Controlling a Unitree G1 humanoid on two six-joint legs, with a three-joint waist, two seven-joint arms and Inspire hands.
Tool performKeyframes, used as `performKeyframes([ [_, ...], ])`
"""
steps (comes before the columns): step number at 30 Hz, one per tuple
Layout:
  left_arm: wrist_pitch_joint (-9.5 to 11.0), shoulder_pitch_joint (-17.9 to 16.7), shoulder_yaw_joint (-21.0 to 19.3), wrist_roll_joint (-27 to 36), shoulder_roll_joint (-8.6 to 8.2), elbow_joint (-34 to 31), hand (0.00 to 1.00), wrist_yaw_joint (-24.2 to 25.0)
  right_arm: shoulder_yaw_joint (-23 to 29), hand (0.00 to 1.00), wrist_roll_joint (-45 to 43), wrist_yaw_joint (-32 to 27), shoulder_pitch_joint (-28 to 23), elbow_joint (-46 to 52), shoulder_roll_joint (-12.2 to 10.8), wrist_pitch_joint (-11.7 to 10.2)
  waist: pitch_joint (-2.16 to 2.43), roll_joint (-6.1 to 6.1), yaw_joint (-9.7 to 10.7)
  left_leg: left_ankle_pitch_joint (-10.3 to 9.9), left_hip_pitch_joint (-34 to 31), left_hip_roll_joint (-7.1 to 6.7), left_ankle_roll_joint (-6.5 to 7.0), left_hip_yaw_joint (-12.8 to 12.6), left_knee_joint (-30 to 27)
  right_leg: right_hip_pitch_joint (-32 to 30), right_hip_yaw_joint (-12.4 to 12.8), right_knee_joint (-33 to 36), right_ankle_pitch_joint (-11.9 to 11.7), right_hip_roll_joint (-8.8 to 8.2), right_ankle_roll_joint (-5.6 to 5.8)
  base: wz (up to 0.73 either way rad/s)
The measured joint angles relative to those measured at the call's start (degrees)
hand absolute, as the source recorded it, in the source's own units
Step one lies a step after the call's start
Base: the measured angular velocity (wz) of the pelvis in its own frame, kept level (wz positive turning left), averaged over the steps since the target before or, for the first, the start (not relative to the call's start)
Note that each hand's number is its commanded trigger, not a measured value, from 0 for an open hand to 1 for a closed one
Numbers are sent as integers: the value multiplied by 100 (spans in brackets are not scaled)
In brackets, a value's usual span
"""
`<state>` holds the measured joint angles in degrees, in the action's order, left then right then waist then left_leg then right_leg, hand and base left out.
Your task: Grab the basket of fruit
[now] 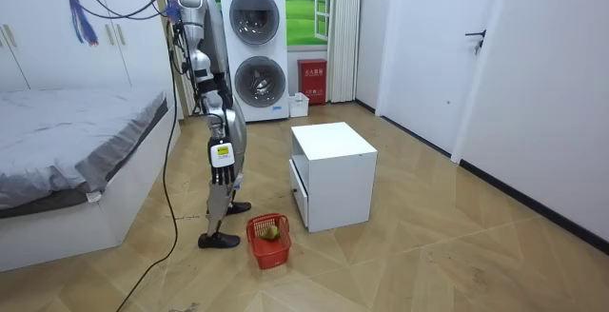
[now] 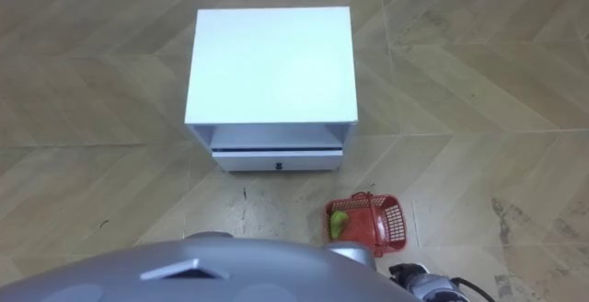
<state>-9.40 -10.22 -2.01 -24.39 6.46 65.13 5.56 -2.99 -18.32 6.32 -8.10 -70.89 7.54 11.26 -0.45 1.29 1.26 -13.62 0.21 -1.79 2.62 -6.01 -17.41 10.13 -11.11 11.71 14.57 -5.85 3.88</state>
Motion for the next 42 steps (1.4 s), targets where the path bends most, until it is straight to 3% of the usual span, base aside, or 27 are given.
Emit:
performKeyframes([
  [31, -30, -94, 2, 0, -8, 29, 0, 91, 40, 0, -66, -242, -5, -44, -7, 11, 5, -21, -1, 1, -49, -3, -1, 14, -31, -9, -4, 7, 0, 7, 0, 0],
  [38, -102, -154, 2, 9, -11, 17, 0, 79, 33, 0, -54, -243, -30, -23, -8, 89, 19, 5, -2, -12, -62, -16, -4, 17, -12, -16, -26, 14, 0, -1, 0, 1],
  [42, -71, -120, 14, 13, -31, 21, 0, 78, 144, 0, 6, -258, 48, -13, 5, 81, 34, -46, 12, -61, -131, 9, 32, 7, -105, -125, -104, 313, 2, -23, 4, 7],
])
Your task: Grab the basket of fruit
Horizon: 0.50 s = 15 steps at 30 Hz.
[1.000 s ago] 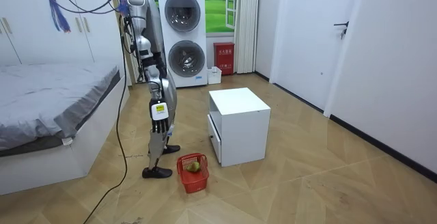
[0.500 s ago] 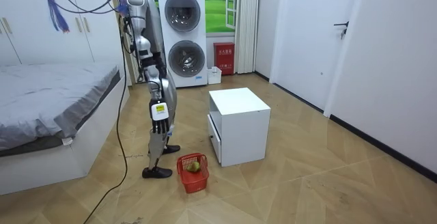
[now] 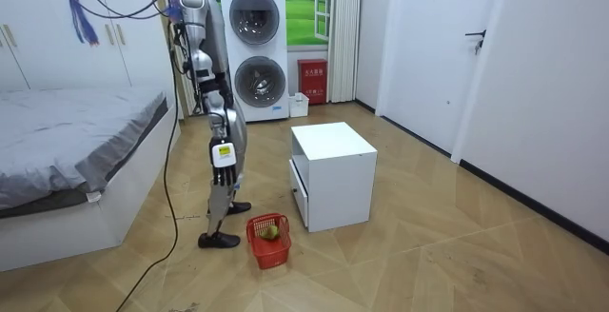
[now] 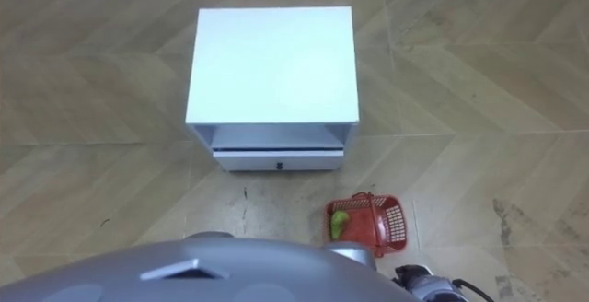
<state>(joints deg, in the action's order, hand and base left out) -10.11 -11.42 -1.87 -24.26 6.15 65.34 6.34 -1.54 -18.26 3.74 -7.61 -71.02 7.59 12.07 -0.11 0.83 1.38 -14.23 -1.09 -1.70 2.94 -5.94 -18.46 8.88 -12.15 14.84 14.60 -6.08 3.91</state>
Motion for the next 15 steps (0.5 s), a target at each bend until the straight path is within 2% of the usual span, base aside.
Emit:
performKeyframes([
  [3, 52, 52, 2, -1, -13, 8, 0, -1, 63, 0, 4, -113, 26, 5, 45, -6, -4, -85, -1, -54, -60, -22, 75, 15, -95, -155, -158, 341, 13, -92, 21, 8],
  [5, 67, 54, 2, 0, -6, 9, 0, -72, 60, 0, 3, -132, 15, 47, 72, -37, -7, -84, -8, -58, -36, -74, 132, 14, -86, -273, -200, 608, 31, -183, 48, -2],
  [8, 79, 86, -1, -4, 3, -2, 0, -113, 75, 0, 0, -194, -25, 165, 114, -84, -2, -66, 10, -74, -109, -148, 278, -24, -181, -583, -199, 1008, 37, -367, 58, -1],
  [10, 95, 89, -50, -1, 17, 19, 0, -112, 169, 0, 2, -191, -9, 249, 126, -90, -16, -46, -24, -55, -159, -218, 380, -102, -223, -784, -105, 1296, 37, -483, 57, -18],
  [12, 171, 70, -145, 16, 91, 83, 0, -140, 214, 0, -1, -213, 106, 281, 131, -91, -23, -16, -75, -87, -186, -262, 515, -305, -197, -1075, 108, 1875, 37, -628, 62, -35],
  [13, 189, 75, -150, 13, 119, 110, 0, -158, 223, 0, 0, -231, 117, 306, 129, -99, -20, -15, -64, -103, -191, -282, 553, -331, -214, -1179, 104, 2150, 30, -702, 55, -10],
  [14, 209, 33, -189, -1, 168, 118, 0, -220, 268, 0, 36, -250, 87, 328, 128, -134, -34, 32, -36, -135, -169, -335, 612, -362, -255, -1308, 112, 2876, -20, -825, 2, 0],
  [15, 229, 6, -251, 9, 189, 101, 0, -247, 283, 0, 162, -309, 48, 373, 142, -146, -12, 96, -43, -164, -163, -378, 652, -351, -321, -1289, 149, 3563, -43, -884, 18, 0],
])
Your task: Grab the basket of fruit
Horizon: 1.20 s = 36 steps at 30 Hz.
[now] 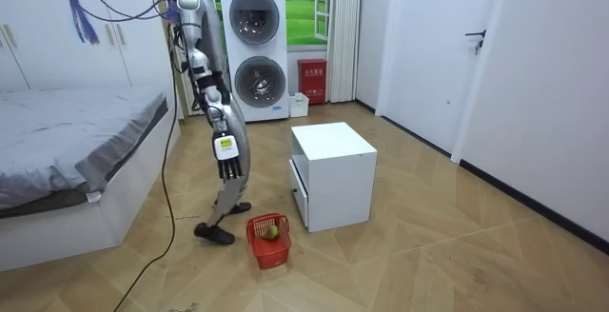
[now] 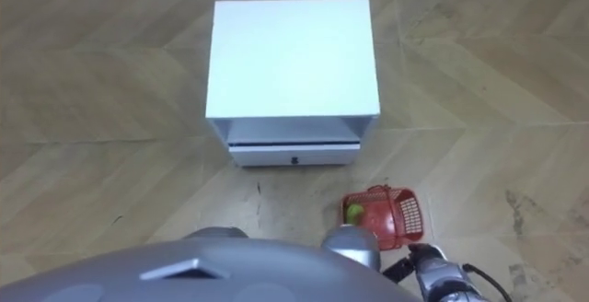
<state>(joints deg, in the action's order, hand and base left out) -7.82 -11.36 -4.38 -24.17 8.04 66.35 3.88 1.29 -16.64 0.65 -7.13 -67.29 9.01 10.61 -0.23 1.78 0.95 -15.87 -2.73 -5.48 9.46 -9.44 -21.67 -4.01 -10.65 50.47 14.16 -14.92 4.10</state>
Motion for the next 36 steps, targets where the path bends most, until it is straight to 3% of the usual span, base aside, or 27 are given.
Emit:
performKeyframes([
  [2, 39, 9, 6, 2, 11, 2, 0, 5, -1, 0, 158, -109, 11, 161, 49, -24, 1, -3, -13, -20, -145, -23, 40, 2, -124, 86, 120, 635, -44, 12, -22, 0],
  [3, 72, 64, 8, 7, 41, 2, 0, 0, -5, 0, 159, -161, 36, 304, 57, -12, 31, 11, -53, -36, -347, -33, 68, 0, -289, 105, 211, 884, -65, 6, -9, 3],
  [5, 120, 192, 5, 26, 118, 13, 0, -55, -2, 0, 249, -220, 171, 373, 56, -49, 39, 85, -99, -69, -807, -33, 113, 2, -679, 144, 380, 924, -63, 36, 5, 18],
  [6, 165, 449, 14, 70, 185, 13, 0, -106, -6, 0, 340, -263, 347, 436, 48, -78, -18, 150, -127, -116, -1251, -30, 143, 15, -1085, 132, 431, 858, -51, 51, 26, 29],
  [7, 186, 566, 18, 132, 214, 21, 0, -119, -5, 0, 411, -277, 464, 453, 49, -98, -16, 179, -131, -158, -1527, -24, 146, 34, -1296, 93, 447, 802, -34, 75, 54, 33],
  [9, 205, 1077, 103, 328, 277, 63, 0, -336, -11, 0, 822, -398, 1058, 457, 39, -320, -65, 290, -148, -335, -2589, -27, 149, 50, -2218, -36, 435, 580, 135, 207, 227, 28],
  [10, 215, 1208, 130, 399, 281, 87, 0, -389, -10, 0, 848, -431, 1215, 459, 34, -383, -76, 292, -147, -386, -2843, -22, 158, 56, -2486, -124, 440, 599, 435, 233, 235, 22],
  [11, 296, 1439, 138, 611, 278, 248, 0, -493, -5, 0, 899, -503, 1477, 463, 17, -492, -87, 277, -172, -487, -3294, -9, 150, 63, -2981, -314, 465, 818, 1039, 227, 250, 22],
  [12, 346, 1679, 196, 809, 290, 301, 0, -621, -12, 0, 950, -572, 1674, 472, -18, -595, -99, 289, -188, -595, -3645, -14, 121, 59, -3393, -533, 462, 1210, 1470, 202, 226, 19],
  [14, 476, 1856, 378, 1192, 305, 390, 0, -793, -19, 0, 1125, -713, 1878, 481, -50, -658, -111, 272, -286, -713, -4082, 8, 89, 54, -3934, -937, 524, 1940, 1800, 179, 145, 11],
  [16, 643, 1945, 488, 1556, 377, 571, 0, -892, -4, 0, 1226, -894, 2065, 545, -77, -710, -139, 268, -283, -816, -4474, -25, 67, 57, -4380, -1411, 632, 2756, 1876, 137, 86, 14],
  [19, 682, 1877, 769, 1881, 574, 767, 0, -1148, 12, 0, 1471, -1316, 2258, 590, -66, -890, -192, 341, -256, -1024, -5051, -34, -71, -101, -5108, -2119, 859, 4057, 1884, -30, 89, 19],
  [21, 700, 1834, 1005, 2054, 671, 920, 0, -1342, 51, 0, 1615, -1606, 2259, 597, -58, -983, -209, 320, -110, -1234, -5504, -56, -188, -182, -5714, -2449, 920, 4888, 1884, -121, 90, 56],
  [23, 723, 1791, 1147, 2240, 661, 955, 0, -1501, 61, 0, 1702, -1761, 2259, 600, -52, -998, -231, 339, -1, -1337, -5758, -60, -285, -328, -6058, -2669, 1106, 5421, 1889, -211, 80, 57],
  [24, 774, 1768, 1160, 2247, 620, 980, 0, -1550, 71, 0, 1783, -1835, 2266, 611, -31, -1001, -253, 336, 84, -1442, -5940, -126, -699, -345, -6337, -2769, 1180, 5681, 1900, -273, 61, 37],
  [25, 826, 1696, 1147, 2247, 592, 1007, 0, -1587, 126, 0, 1833, -1854, 2288, 638, -11, -1002, -274, 305, 76, -1589, -6091, -203, -647, -13, -7046, -2891, 1191, 6040, 1903, -332, 55, -9],
  [26, 832, 1634, 1148, 2247, 601, 1030, 0, -1592, 138, 0, 1864, -1863, 2295, 700, -13, -1002, -219, 226, -11, -1795, -6062, -292, -535, 481, -7310, -3035, 1251, 6281, 1904, -339, 56, -53],
  [27, 842, 1634, 1149, 2284, 607, 1110, 0, -1634, 130, 0, 1976, -1901, 2305, 841, 26, -1052, -189, 163, -38, -2095, -6309, -367, -201, 397, -7714, -3170, 1269, 6758, 1944, -510, 86, -49],
  [28, 873, 1641, 1160, 2341, 630, 1138, 0, -1682, 126, 0, 2034, -1919, 2303, 881, 16, -1060, -194, 232, -7, -2124, -6396, -449, -143, 318, -7832, -3185, 1314, 6952, 2027, -628, 141, 13],
  [29, 967, 1660, 1281, 2497, 661, 1189, 0, -1777, 140, 0, 2100, -1934, 2267, 916, 2, -1059, -183, 334, 196, -2159, -6500, -485, -70, 183, -7982, -3030, 1325, 7191, 2048, -797, 196, 82],
  [30, 1085, 1675, 1389, 2606, 664, 1209, 0, -1849, 255, 0, 2093, -1941, 2232, 940, 5, -1065, -161, 409, 377, -2171, -6579, -404, -44, 46, -8083, -2730, 1301, 7330, 1861, -795, 191, 89],
  [31, 1154, 1647, 1405, 2636, 660, 1215, 0, -1859, 309, 0, 2103, -1947, 2231, 941, 16, -1073, -164, 424, 385, -2177, -6608, -325, -30, -51, -8135, -2609, 1303, 7337, 1802, -790, 198, 47],
  [32, 1244, 1635, 1392, 2644, 636, 1202, 0, -1861, 376, 0, 2138, -1945, 2255, 995, 50, -1132, -149, 475, 340, -2168, -6649, -206, 39, -167, -8256, -2541, 1385, 7388, 1975, -777, 180, 0],
  [33, 1266, 1562, 1373, 2643, 609, 1183, 0, -1854, 439, 0, 2130, -1946, 2266, 1023, 57, -1265, -181, 391, 353, -2178, -6658, -196, 33, -159, -8409, -2474, 1378, 7498, 2012, -812, 155, -9],
  [36, 1267, 1402, 1408, 2654, 636, 1181, 0, -1853, 449, 0, 2123, -1955, 2259, 1111, 44, -1268, -179, 418, 450, -2212, -6673, -221, 22, -221, -8492, -2389, 1359, 7642, 2105, -915, 125, 11],
])
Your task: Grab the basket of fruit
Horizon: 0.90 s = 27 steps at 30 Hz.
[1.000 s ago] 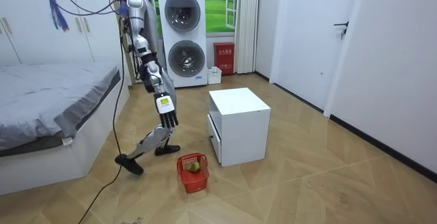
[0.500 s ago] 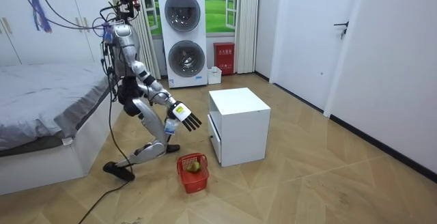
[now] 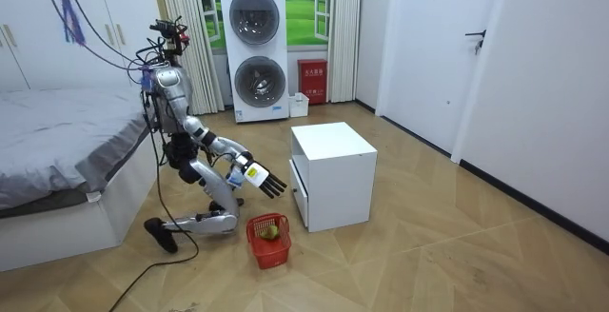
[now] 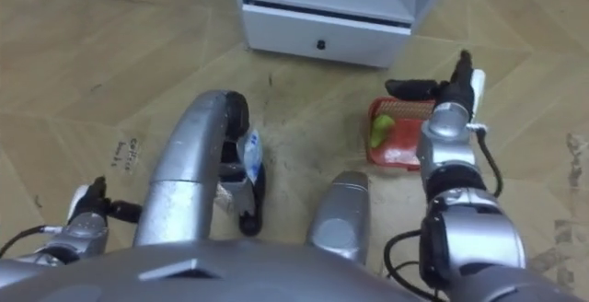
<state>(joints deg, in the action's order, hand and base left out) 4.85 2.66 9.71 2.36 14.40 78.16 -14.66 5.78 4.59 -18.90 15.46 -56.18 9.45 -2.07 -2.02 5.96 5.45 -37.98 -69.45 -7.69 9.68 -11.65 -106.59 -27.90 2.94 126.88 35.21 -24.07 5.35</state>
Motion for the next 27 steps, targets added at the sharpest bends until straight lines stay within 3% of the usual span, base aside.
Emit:
performKeyframes([
  [7, -1, -127, 143, 39, -24, -2, 0, 80, -25, 0, -66, -96, -1, 255, 28, 16, 17, 49, 75, -42, 17, -7, -257, -21, -3, 141, 25, 109, 377, 9, -93, 3],
  [11, 9, -209, 183, 39, -25, -10, 0, 183, -89, 0, -121, -94, -69, 260, 53, 16, 19, 166, 123, -40, -1, -5, -535, -18, -54, 192, 74, 356, 556, 30, -181, 0],
  [12, 9, -232, 183, 39, -25, -23, 0, 194, -129, 0, -121, -93, -112, 268, 81, 16, 37, 212, 127, -34, -57, 0, -554, -17, -144, 202, 89, 497, 594, 38, -206, -5],
  [14, 0, -246, 186, 42, -137, -43, 0, 224, -228, 0, -130, -87, -104, 284, 240, 16, 12, 105, 87, 2, -190, 73, -633, 102, -261, 138, 100, 620, 635, 213, -224, -13],
  [16, 2, -277, 185, 43, -205, -54, 0, 335, -236, 0, -166, -87, -109, 293, 288, 16, 17, 97, 118, 78, -199, 94, -780, 147, -204, 74, 122, 649, 639, 277, -233, -9],
  [20, 15, -281, 215, 43, -207, -65, 0, 424, -312, 0, -202, -87, -108, 295, 366, 15, 20, 93, 138, 108, -206, 83, -842, 292, -199, 56, 129, 665, 640, 413, -235, -8],
  [27, 62, -220, 260, 42, -208, -81, 0, 519, -425, 0, -241, -47, -104, 301, 444, 15, 22, 56, 212, 116, -218, 93, -861, 301, -201, -13, 163, 683, 644, 419, -239, 0],
])
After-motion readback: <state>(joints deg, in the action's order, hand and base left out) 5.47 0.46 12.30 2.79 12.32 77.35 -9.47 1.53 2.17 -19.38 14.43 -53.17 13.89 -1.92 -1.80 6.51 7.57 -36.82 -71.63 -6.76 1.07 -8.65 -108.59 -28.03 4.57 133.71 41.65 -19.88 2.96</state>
